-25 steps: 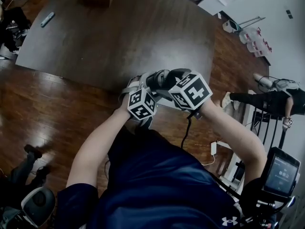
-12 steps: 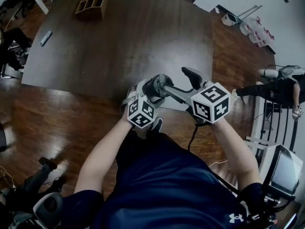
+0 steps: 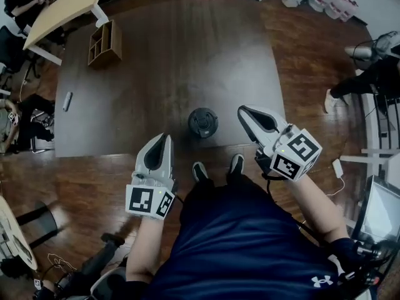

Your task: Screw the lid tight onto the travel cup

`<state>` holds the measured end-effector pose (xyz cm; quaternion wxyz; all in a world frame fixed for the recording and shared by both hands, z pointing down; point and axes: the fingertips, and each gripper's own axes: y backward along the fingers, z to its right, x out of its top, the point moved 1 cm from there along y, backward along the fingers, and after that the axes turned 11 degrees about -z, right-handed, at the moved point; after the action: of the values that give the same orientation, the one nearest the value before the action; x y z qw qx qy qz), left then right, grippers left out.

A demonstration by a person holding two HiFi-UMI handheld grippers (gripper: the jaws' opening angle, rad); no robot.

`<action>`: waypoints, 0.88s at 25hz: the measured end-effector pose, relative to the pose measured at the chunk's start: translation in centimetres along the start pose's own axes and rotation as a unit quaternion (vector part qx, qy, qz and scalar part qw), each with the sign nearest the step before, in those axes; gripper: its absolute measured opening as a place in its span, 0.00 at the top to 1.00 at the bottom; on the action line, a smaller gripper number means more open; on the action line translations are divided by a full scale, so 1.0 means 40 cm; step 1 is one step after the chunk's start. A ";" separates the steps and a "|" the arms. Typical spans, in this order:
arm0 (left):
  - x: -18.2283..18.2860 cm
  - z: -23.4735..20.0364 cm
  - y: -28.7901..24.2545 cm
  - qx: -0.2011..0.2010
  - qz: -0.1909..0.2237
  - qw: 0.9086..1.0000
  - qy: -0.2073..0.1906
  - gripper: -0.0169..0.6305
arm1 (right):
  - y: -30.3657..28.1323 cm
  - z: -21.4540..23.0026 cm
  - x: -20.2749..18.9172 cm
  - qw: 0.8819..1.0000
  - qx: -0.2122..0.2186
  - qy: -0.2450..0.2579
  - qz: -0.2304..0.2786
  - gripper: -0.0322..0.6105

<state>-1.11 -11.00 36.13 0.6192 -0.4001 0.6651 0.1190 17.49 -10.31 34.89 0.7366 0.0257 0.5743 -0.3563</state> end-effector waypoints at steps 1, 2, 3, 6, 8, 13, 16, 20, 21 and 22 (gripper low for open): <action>0.055 0.034 0.011 -0.009 0.017 1.000 -0.006 0.97 | 0.019 0.006 0.007 1.000 -0.004 0.002 0.014 0.93; 0.098 0.075 0.011 -0.020 0.027 0.999 -0.018 0.97 | 0.037 0.014 0.014 1.000 -0.011 0.006 0.023 0.93; 0.132 0.117 0.003 -0.031 0.032 0.998 -0.033 0.97 | 0.053 0.023 0.020 0.999 -0.022 0.010 0.030 0.93; 0.186 0.215 -0.042 -0.060 0.035 0.996 -0.064 0.97 | 0.082 0.043 0.034 0.997 -0.059 0.023 0.053 0.93; 0.193 0.254 -0.080 -0.072 0.031 0.995 -0.062 0.97 | 0.101 0.044 0.042 0.993 -0.080 0.043 0.070 0.93; 0.181 0.327 -0.158 -0.080 0.014 0.996 -0.046 0.97 | 0.168 0.049 0.061 0.986 -0.100 0.094 0.094 0.93; 0.177 0.367 -0.182 -0.089 0.008 0.995 -0.047 0.97 | 0.205 0.064 0.066 0.984 -0.111 0.097 0.103 0.93; 0.165 0.388 -0.198 -0.096 0.005 0.994 -0.049 0.97 | 0.230 0.069 0.069 0.983 -0.106 0.080 0.125 0.93; 0.162 0.390 -0.199 -0.097 0.004 0.994 -0.047 0.97 | 0.234 0.068 0.070 0.983 -0.104 0.078 0.128 0.93; 0.160 0.394 -0.200 -0.098 0.003 0.994 -0.045 0.97 | 0.237 0.069 0.070 0.983 -0.105 0.077 0.129 0.93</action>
<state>16.36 -8.38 29.72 0.6061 -0.4511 0.6226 0.2036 25.26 -5.87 29.88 0.7282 0.0495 0.6556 -0.1934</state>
